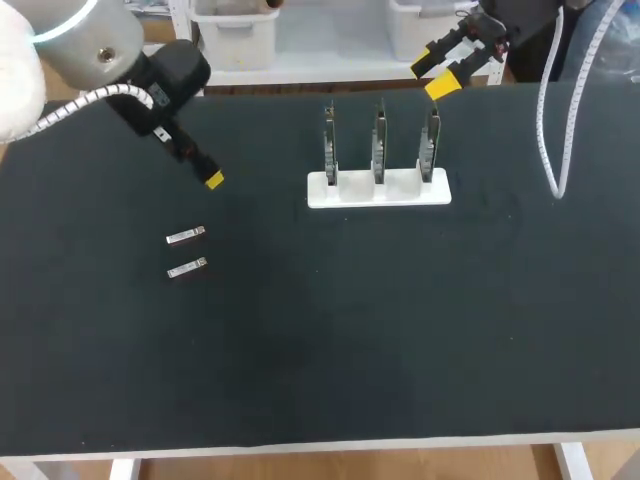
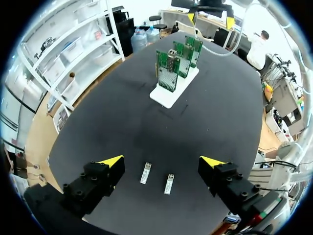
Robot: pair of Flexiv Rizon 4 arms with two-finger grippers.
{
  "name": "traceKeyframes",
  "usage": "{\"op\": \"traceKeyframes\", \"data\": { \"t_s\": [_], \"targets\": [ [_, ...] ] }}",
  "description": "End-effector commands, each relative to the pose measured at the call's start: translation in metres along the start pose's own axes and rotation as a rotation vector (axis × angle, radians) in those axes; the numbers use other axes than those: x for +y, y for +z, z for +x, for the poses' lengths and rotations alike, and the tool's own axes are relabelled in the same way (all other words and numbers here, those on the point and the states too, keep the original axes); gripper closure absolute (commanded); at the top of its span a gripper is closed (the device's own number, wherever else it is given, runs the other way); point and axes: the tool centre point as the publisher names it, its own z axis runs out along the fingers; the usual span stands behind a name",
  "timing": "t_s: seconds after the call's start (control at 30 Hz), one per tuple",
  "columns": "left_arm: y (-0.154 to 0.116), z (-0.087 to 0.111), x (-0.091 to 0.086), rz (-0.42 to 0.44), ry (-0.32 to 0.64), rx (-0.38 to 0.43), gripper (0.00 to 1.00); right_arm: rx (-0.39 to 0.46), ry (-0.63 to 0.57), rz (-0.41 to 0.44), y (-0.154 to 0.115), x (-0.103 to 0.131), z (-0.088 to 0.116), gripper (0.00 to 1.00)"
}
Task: Pick up the optical module with the left hand, and insert it into the network port with the right hand.
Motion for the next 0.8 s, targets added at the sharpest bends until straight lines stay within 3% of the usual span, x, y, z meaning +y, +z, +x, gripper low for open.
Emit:
{"op": "traceKeyframes", "data": {
  "t_s": [0.03, 0.43, 0.8],
  "targets": [
    [0.000, 0.005, 0.002, -0.001, 0.010, 0.035, 0.00, -0.001, -0.001, 0.002, 0.000, 0.001, 0.000, 0.00],
    [-0.003, 0.038, 0.017, 0.125, 0.124, 0.089, 0.00, -0.001, -0.001, 0.002, 0.000, 0.001, 0.000, 0.00],
    [0.003, 0.040, 0.023, 0.158, 0.211, 0.213, 0.00, -0.001, -0.001, 0.002, 0.000, 0.001, 0.000, 0.00]
  ]
}}
